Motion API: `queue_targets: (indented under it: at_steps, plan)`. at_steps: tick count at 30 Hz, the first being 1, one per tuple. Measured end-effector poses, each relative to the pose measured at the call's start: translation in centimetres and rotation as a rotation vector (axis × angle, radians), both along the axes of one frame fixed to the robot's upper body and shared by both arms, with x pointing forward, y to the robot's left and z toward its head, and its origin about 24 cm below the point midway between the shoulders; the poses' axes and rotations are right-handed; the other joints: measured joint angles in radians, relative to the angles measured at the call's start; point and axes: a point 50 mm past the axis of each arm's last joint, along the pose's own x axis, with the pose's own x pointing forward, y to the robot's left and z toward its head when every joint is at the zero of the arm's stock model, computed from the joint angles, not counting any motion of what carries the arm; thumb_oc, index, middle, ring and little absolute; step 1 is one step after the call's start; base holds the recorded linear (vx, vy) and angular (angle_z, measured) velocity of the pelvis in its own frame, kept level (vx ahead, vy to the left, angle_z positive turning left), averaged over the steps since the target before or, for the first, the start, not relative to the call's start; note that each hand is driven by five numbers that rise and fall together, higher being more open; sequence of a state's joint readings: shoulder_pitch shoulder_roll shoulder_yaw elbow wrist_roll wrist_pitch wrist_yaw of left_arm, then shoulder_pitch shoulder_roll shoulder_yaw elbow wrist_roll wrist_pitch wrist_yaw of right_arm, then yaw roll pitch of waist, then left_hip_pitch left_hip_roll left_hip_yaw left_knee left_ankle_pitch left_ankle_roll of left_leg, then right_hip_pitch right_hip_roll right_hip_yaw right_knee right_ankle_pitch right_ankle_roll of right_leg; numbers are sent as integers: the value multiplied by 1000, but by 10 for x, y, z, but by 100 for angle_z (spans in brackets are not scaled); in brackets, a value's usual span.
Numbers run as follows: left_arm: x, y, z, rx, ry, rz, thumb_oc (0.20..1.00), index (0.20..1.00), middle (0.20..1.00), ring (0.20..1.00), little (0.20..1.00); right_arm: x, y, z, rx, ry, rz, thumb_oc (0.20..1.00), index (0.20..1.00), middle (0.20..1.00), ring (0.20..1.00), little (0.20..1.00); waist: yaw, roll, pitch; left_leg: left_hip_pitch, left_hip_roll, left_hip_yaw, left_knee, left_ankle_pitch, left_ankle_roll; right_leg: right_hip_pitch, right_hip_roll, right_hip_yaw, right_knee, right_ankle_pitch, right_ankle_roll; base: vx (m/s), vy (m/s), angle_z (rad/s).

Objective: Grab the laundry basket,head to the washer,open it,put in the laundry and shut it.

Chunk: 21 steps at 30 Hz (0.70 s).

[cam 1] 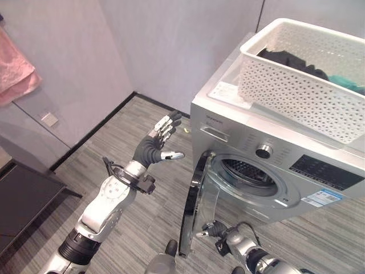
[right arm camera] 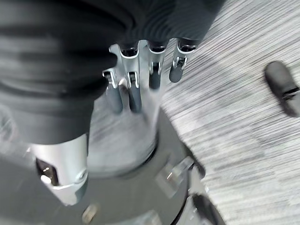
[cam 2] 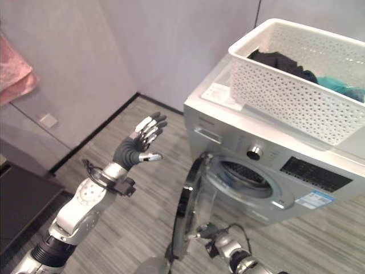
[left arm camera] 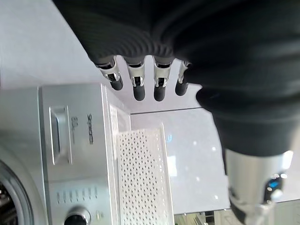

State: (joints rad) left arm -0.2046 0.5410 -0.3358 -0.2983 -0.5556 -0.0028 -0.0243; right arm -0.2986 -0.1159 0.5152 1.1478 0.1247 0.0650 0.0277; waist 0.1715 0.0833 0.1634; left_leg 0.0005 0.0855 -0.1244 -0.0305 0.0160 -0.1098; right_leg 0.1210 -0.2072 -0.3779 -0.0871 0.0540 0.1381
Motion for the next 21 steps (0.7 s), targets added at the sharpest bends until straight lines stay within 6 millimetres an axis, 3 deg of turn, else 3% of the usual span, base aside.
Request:
queue_targets:
  at_steps: [1, 5, 6, 9, 11, 12, 13, 14, 15, 18, 21]
  plan:
    - [-1, -1, -8, -31, 51, -10, 1000, 1000, 1000, 1000, 1000, -1, -4, 0, 9, -2, -31, 1000, 1000, 1000, 1000, 1000, -23, 2, -17, 16, 9, 13, -15, 2, -3, 0, 3, 17, 0, -5, 7, 34, 9, -23]
    - [1, -11, -17, -105, 109, -19, 1000, 1000, 1000, 1000, 1000, -11, -11, -5, 38, 22, -82, 1000, 1000, 1000, 1000, 1000, -42, 12, -49, 34, 21, 25, -35, 9, -11, 2, 14, 30, -5, -7, 10, 10, -15, -17]
    - [6, -18, -17, -182, 130, -15, 1000, 1000, 1000, 1000, 1000, -15, 4, 0, 94, -5, 62, 1000, 1000, 1000, 1000, 1000, -55, 16, -71, 31, 44, 38, -54, 18, -22, -25, 35, 44, -9, -6, 8, -20, -9, -38]
    - [11, -27, -6, -241, 107, -20, 1000, 1000, 1000, 1000, 1000, 8, 28, 20, 214, -77, 98, 1000, 1000, 1000, 1000, 1000, -56, 42, -80, 26, 67, 56, -59, 26, -32, -47, 57, 67, -9, 1, -3, -137, 13, -25]
    - [12, -33, 2, -259, 87, -29, 1000, 1000, 1000, 1000, 1000, 24, 40, 30, 245, -79, 107, 1000, 1000, 1000, 1000, 1000, -29, 56, -85, -23, 65, 53, -36, 27, -31, -76, 56, 70, -7, 2, -3, -242, 43, -4]
    - [13, -42, 14, -265, 44, -66, 1000, 1000, 1000, 1000, 1000, 51, 49, 49, 229, -139, 127, 1000, 1000, 1000, 1000, 1000, 4, 66, -83, -80, 73, 51, -23, 37, -40, -126, 65, 71, -1, 17, 0, -209, 27, -1]
    - [18, -54, 29, -279, 5, -119, 1000, 1000, 1000, 1000, 1000, 75, 39, 58, 237, -149, -3, 1000, 1000, 1000, 1000, 1000, 33, 72, -78, -139, 75, 31, 13, 45, -47, -166, 68, 54, -5, 35, -11, -272, -8, 56]
    - [15, -87, 35, -293, 13, -234, 1000, 1000, 1000, 1000, 1000, 100, 8, 70, 237, -157, -226, 1000, 1000, 1000, 1000, 1000, 85, 119, -65, -199, 73, -29, 20, 71, -54, -187, 69, 5, -1, 40, -18, -215, -17, 93]
    - [5, -95, 33, -298, 20, -283, 1000, 1000, 1000, 1000, 1000, 110, -1, 79, 226, -196, -251, 1000, 1000, 1000, 1000, 1000, 104, 150, -55, -221, 72, -45, 4, 99, -55, -199, 71, -22, -3, 39, -17, -204, -26, 92]
    - [-6, -97, 4, -270, 123, -300, 1000, 1000, 1000, 1000, 1000, 123, 1, 94, 291, -265, -267, 1000, 1000, 1000, 1000, 1000, 152, 225, 4, -271, 79, -49, 8, 116, -53, -237, 80, -44, 0, 52, -28, -178, -13, 18]
    - [-10, -104, 0, -243, 138, -333, 1000, 1000, 1000, 1000, 1000, 124, 30, 98, 372, -256, -242, 1000, 1000, 1000, 1000, 1000, 156, 247, 31, -330, 77, -57, 7, 110, -46, -302, 74, -42, 19, 60, -31, -113, 16, 5]
